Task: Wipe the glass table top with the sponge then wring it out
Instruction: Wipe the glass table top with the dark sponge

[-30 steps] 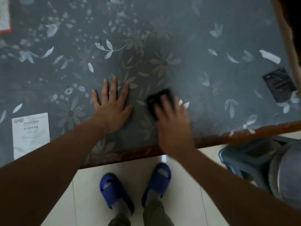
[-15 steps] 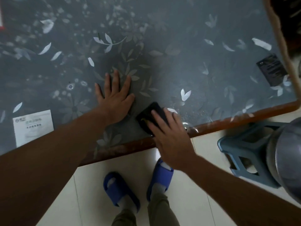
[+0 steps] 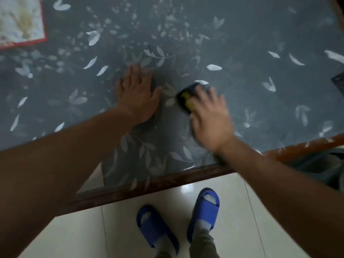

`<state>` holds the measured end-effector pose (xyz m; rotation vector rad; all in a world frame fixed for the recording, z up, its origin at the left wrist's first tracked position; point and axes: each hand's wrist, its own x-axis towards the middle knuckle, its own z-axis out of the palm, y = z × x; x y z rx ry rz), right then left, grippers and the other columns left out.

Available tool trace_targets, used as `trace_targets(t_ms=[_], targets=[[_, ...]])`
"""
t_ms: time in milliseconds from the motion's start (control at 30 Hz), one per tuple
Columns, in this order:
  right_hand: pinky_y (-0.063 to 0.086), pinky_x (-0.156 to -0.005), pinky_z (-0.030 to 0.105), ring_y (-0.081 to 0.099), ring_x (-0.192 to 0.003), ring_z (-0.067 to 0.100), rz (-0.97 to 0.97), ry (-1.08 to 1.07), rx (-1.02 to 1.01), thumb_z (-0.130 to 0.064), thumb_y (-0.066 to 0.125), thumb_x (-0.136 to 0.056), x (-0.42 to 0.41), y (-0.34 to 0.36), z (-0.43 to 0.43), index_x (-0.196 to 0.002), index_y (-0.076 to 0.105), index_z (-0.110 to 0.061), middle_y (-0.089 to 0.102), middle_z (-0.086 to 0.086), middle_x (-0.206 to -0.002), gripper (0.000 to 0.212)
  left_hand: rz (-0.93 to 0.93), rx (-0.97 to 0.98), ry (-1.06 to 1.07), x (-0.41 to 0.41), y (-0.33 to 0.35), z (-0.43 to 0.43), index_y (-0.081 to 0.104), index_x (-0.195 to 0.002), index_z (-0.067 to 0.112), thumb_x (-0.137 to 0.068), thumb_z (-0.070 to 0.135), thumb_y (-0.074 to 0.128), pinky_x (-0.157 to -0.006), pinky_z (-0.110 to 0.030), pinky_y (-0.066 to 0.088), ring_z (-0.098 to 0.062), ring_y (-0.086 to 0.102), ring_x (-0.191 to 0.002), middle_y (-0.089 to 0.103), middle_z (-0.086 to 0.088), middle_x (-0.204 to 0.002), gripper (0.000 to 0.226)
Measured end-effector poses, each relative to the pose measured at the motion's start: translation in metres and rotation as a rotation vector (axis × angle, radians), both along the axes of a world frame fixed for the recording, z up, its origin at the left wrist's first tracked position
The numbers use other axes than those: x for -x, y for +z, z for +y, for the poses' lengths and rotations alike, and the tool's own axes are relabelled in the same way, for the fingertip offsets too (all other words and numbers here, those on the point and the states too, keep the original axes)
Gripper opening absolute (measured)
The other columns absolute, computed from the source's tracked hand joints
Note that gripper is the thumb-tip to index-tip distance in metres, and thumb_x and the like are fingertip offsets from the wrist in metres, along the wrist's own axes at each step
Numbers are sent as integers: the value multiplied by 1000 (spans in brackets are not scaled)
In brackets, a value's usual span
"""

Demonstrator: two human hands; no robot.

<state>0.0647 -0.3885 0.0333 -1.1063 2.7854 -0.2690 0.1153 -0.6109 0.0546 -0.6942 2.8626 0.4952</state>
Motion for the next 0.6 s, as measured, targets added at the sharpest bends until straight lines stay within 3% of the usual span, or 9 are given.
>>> trace_targets(t_ms=[100,133,233,300,400,467,533,600], targets=[[4,-125,53,1,-155,35,-67,-349,-21,-38,28,-103,36,6,-23,-160,17,-31,7,2,-170,58,-89,-1,33,6,-14,-29,8,-158,26,-101,57,25,-121,-52,-7,-26,-12,-153,-7,-9,-167,68],[5,-125,54,2,-155,36,-40,-311,-31,-38,28,-103,25,5,-31,-160,17,-31,7,3,-170,58,-107,6,28,5,-17,-34,5,-158,28,-100,59,24,-121,-53,-8,-25,-14,-153,-10,-7,-167,69],[15,-122,59,18,-152,40,-20,122,-25,-34,34,-99,-13,3,-26,-155,33,-25,23,7,-166,57,-156,26,-23,4,-21,-38,-7,-157,30,-98,62,17,-120,-53,-11,-25,-21,-151,-19,-5,-165,72],[17,-121,61,22,-150,41,-1,179,-47,-34,32,-99,21,1,-17,-153,37,-24,28,8,-164,55,-184,13,-34,5,-19,-39,-11,-157,29,-97,63,14,-120,-54,-13,-24,-24,-150,-23,-4,-164,73],[13,-122,59,14,-152,41,13,-338,-46,-37,27,-101,109,1,-25,-156,29,-25,16,8,-168,56,-201,-19,-42,5,-16,-42,-14,-156,28,-97,63,13,-118,-54,-17,-23,-29,-148,-26,-4,-163,74],[4,-124,54,3,-155,37,-69,-548,-53,-39,25,-103,129,6,-45,-160,18,-28,4,2,-170,58,-211,-30,-56,5,-16,-43,-16,-155,28,-97,63,12,-118,-53,-19,-23,-31,-147,-28,-5,-163,73],[3,-125,53,4,-155,37,-25,-387,-65,-39,24,-102,104,7,-64,-160,17,-28,7,3,-170,59,-215,-32,-57,4,-16,-41,-17,-155,28,-97,62,13,-117,-54,-19,-23,-30,-147,-27,-5,-163,73],[2,-125,52,3,-155,36,-30,-33,-72,-41,21,-101,65,10,-64,-159,18,-28,10,3,-169,60,-211,-30,-54,6,-17,-41,-16,-155,28,-97,62,13,-117,-54,-19,-24,-30,-148,-27,-5,-163,73]])
